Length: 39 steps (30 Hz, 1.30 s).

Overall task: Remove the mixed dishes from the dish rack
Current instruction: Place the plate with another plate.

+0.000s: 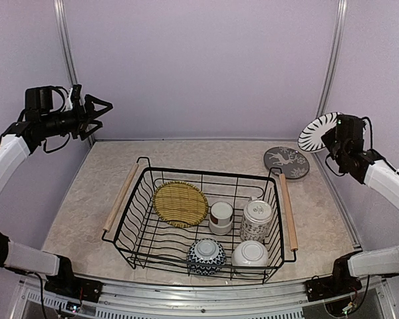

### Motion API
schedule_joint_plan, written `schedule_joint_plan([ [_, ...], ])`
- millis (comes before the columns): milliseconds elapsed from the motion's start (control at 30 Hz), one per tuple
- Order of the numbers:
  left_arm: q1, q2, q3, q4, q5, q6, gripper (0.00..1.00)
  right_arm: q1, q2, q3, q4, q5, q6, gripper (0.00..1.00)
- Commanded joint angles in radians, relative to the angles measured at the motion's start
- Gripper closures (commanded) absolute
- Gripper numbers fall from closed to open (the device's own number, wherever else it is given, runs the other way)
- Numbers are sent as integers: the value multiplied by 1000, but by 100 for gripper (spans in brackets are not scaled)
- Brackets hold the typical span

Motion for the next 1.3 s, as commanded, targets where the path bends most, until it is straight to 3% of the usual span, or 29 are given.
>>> schedule_joint_plan([
  [0,-8,2,10,-16,1,21,1,-162,61,-101,276,-363,129,100],
  [133,-7,6,10,-16,1,21,1,-272,171,-194,550,-637,185,100],
  [233,-7,10,12,-17,8,19,1,-297,266,-190,624,-728,195,100],
  [667,-2,20,12,-13,18,13,1,-324,575,-98,771,-853,276,100],
  [1133,-2,8,13,-14,17,13,1,-324,737,-28,843,-893,291,100],
  [1267,-3,8,13,-14,17,13,1,-324,760,-22,837,-882,272,95],
])
